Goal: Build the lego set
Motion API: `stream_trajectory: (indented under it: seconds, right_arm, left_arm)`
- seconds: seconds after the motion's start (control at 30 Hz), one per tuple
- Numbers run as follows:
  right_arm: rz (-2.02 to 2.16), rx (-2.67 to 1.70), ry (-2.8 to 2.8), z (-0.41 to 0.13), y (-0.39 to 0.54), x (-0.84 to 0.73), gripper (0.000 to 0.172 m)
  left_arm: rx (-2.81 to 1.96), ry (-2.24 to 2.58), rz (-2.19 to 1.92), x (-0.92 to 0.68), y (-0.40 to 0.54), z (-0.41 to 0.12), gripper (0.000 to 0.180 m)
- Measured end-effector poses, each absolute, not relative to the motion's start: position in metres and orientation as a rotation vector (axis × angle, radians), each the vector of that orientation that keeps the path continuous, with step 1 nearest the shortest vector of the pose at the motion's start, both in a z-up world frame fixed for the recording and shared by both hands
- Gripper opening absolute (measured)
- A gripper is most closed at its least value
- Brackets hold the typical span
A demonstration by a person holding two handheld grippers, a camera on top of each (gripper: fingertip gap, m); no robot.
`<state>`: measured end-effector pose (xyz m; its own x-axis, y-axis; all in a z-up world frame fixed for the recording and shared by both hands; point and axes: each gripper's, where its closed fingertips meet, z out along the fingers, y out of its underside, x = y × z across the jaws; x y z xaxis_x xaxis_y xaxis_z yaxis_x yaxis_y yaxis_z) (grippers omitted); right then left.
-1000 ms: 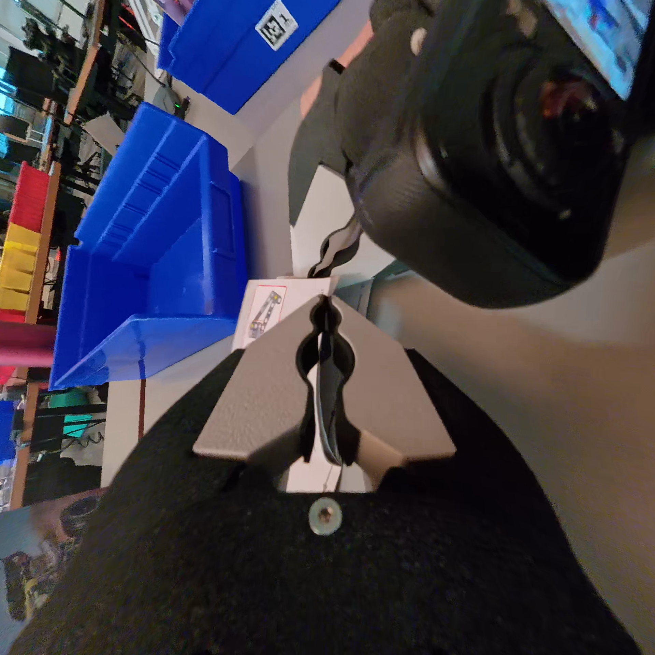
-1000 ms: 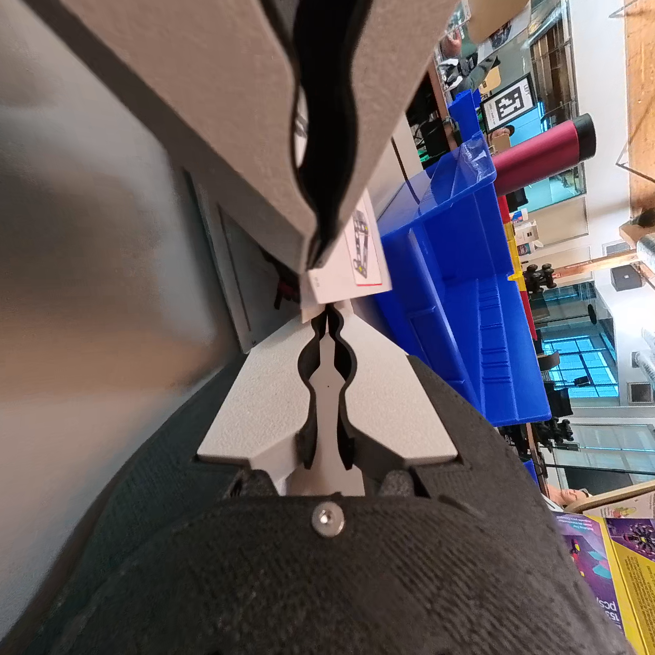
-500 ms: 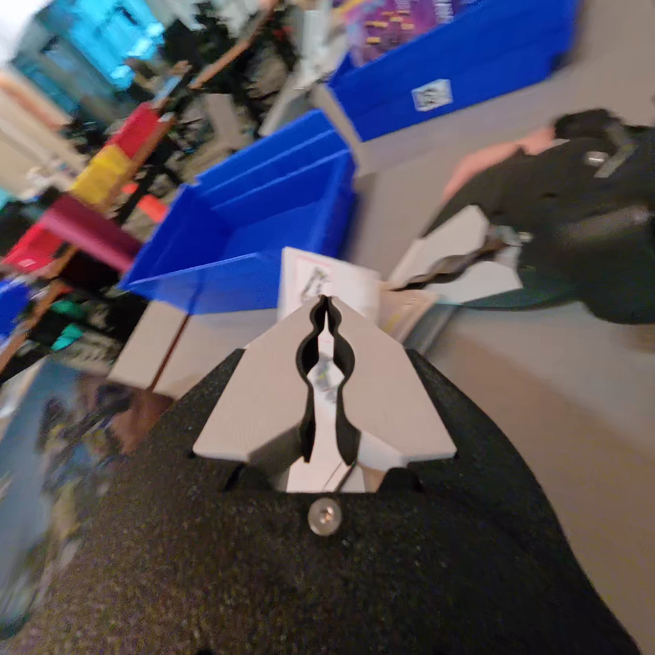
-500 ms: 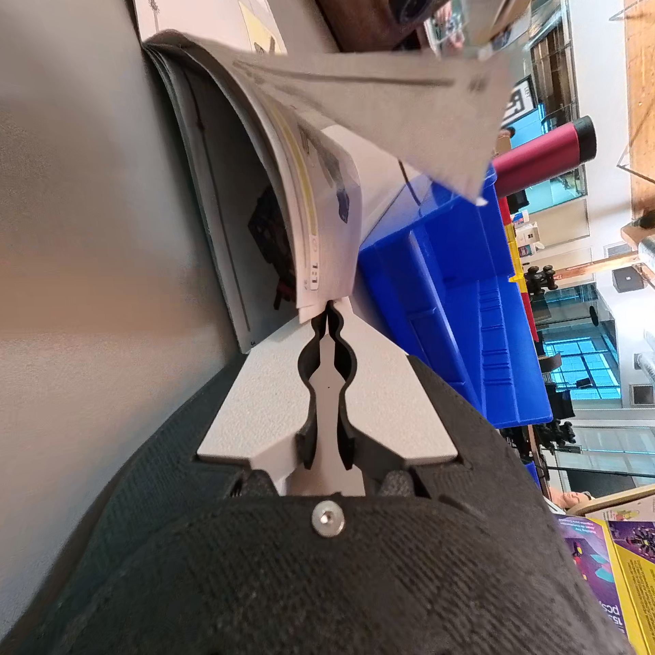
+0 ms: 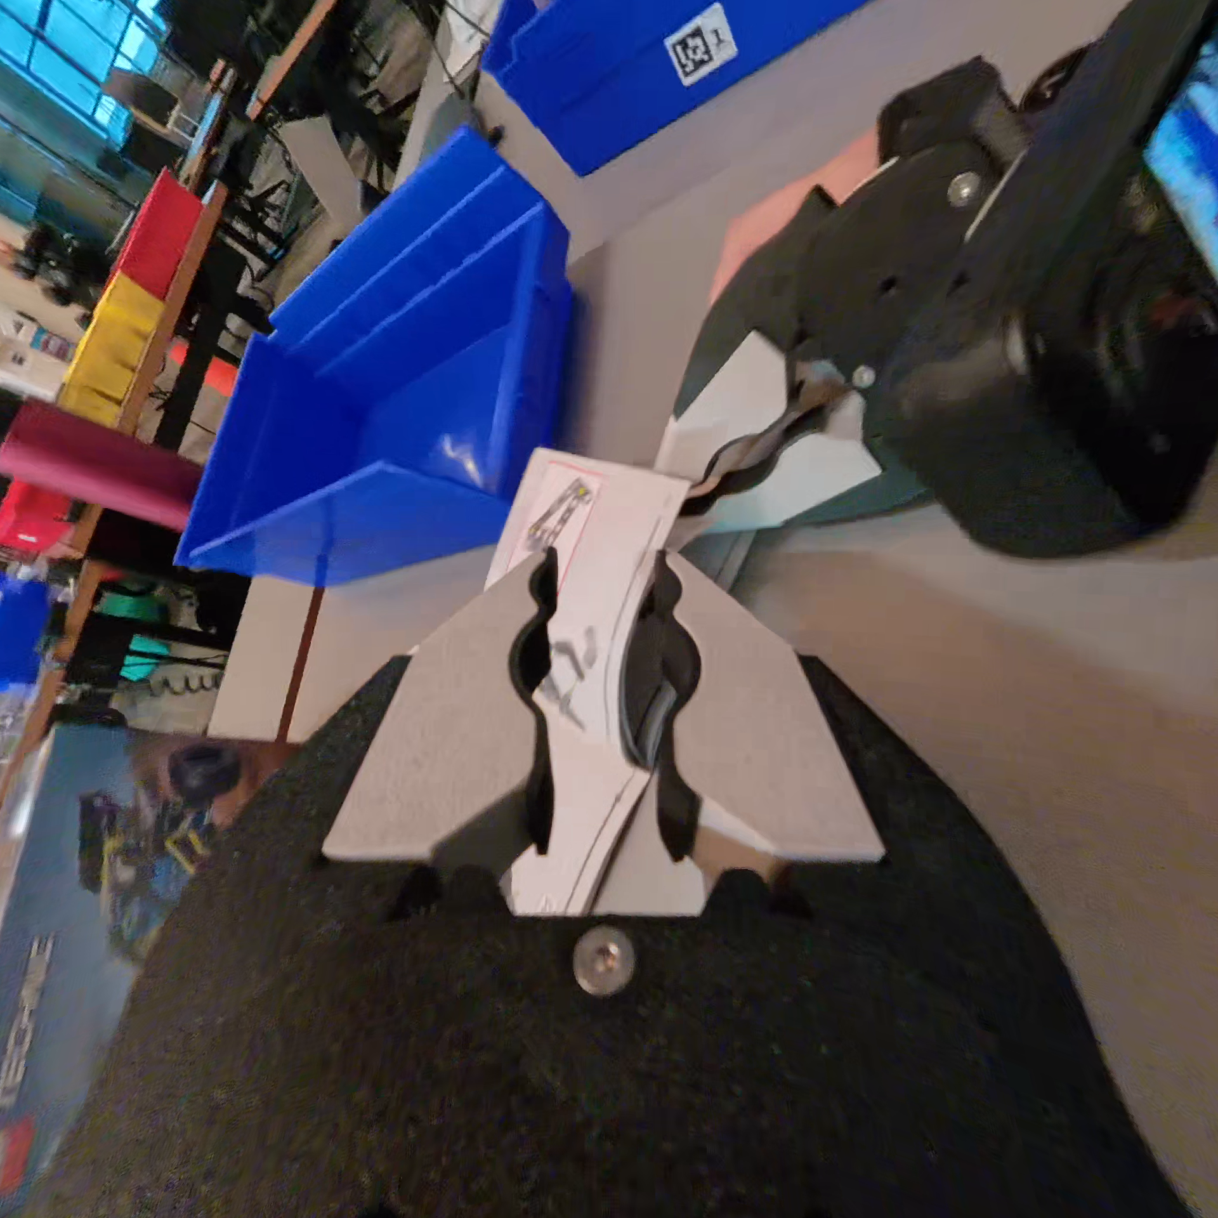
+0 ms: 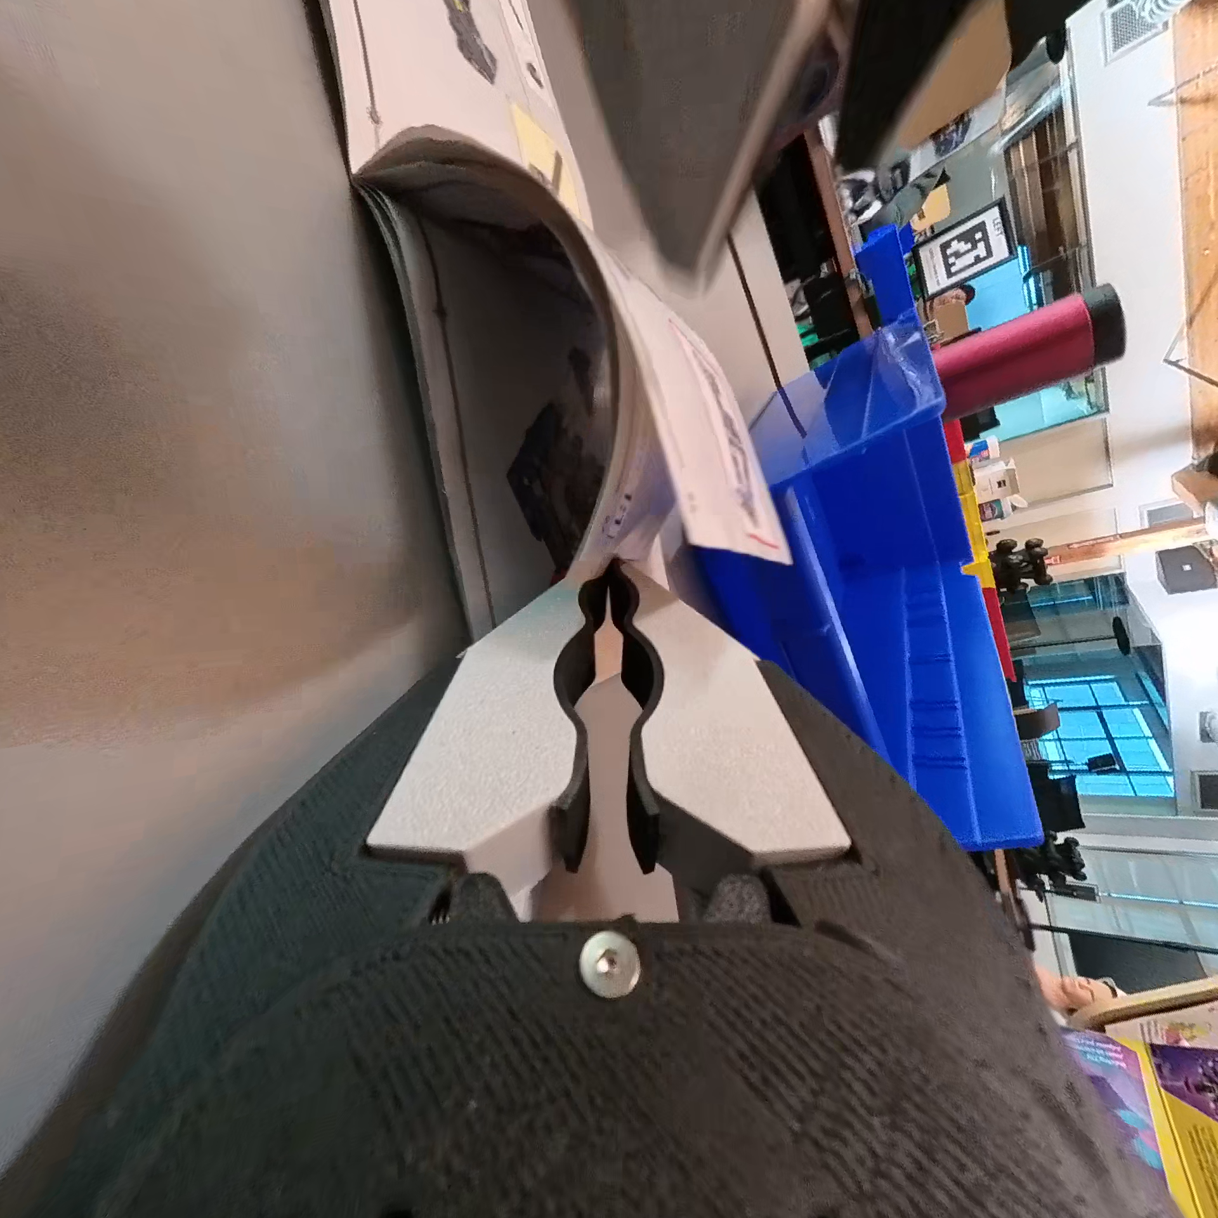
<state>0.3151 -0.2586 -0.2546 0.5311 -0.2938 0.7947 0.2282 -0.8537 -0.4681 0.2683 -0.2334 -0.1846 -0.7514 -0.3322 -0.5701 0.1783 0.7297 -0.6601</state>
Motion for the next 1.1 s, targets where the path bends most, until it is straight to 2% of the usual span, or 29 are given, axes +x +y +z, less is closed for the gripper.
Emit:
stream_trajectory:
  seconds: [0.1, 0.17, 0.23, 0.33, 0.4, 0.47, 0.73, 0.87, 0.93, 1.1]
  right_arm:
    - [-1.317, -2.232, 0.040, -0.252, -0.257, 0.314, 0.000]
    - [-1.329, -2.212, 0.043, -0.249, -0.256, 0.315, 0.000]
    - [-1.322, -2.212, 0.039, -0.249, -0.255, 0.314, 0.000]
    - [-1.331, -2.216, 0.024, -0.249, -0.253, 0.315, 0.000]
    - [-1.328, -2.210, 0.018, -0.248, -0.250, 0.314, 0.000]
    - [-1.321, -2.217, 0.011, -0.249, -0.248, 0.314, 0.000]
    - [-1.322, -2.274, 0.013, -0.257, -0.249, 0.317, 0.000]
    - [-1.348, -2.287, 0.065, -0.258, -0.257, 0.321, 0.000]
    - [-1.342, -2.281, 0.071, -0.257, -0.257, 0.321, 0.000]
    - [-1.343, -2.281, 0.063, -0.257, -0.257, 0.321, 0.000]
  left_arm:
    - [-0.036, 2.296, -0.855, 0.270, -0.251, -0.204, 0.031]
    - [-0.029, 2.271, -0.821, 0.274, -0.253, -0.207, 0.015]
    - [-0.049, 2.248, -0.838, 0.275, -0.252, -0.202, 0.006]
    - [-0.113, 2.252, -0.874, 0.275, -0.246, -0.198, 0.006]
    - [-0.128, 2.284, -0.899, 0.272, -0.245, -0.198, 0.018]
    - [-0.138, 2.314, -0.938, 0.268, -0.248, -0.196, 0.022]
    - [-0.117, 2.338, -0.930, 0.279, -0.257, -0.204, 0.011]
    - [-0.089, 2.444, -0.854, 0.280, -0.256, -0.229, 0.014]
    - [-0.049, 2.458, -0.830, 0.277, -0.255, -0.237, 0.000]
    - [-0.032, 2.406, -0.842, 0.268, -0.250, -0.234, 0.000]
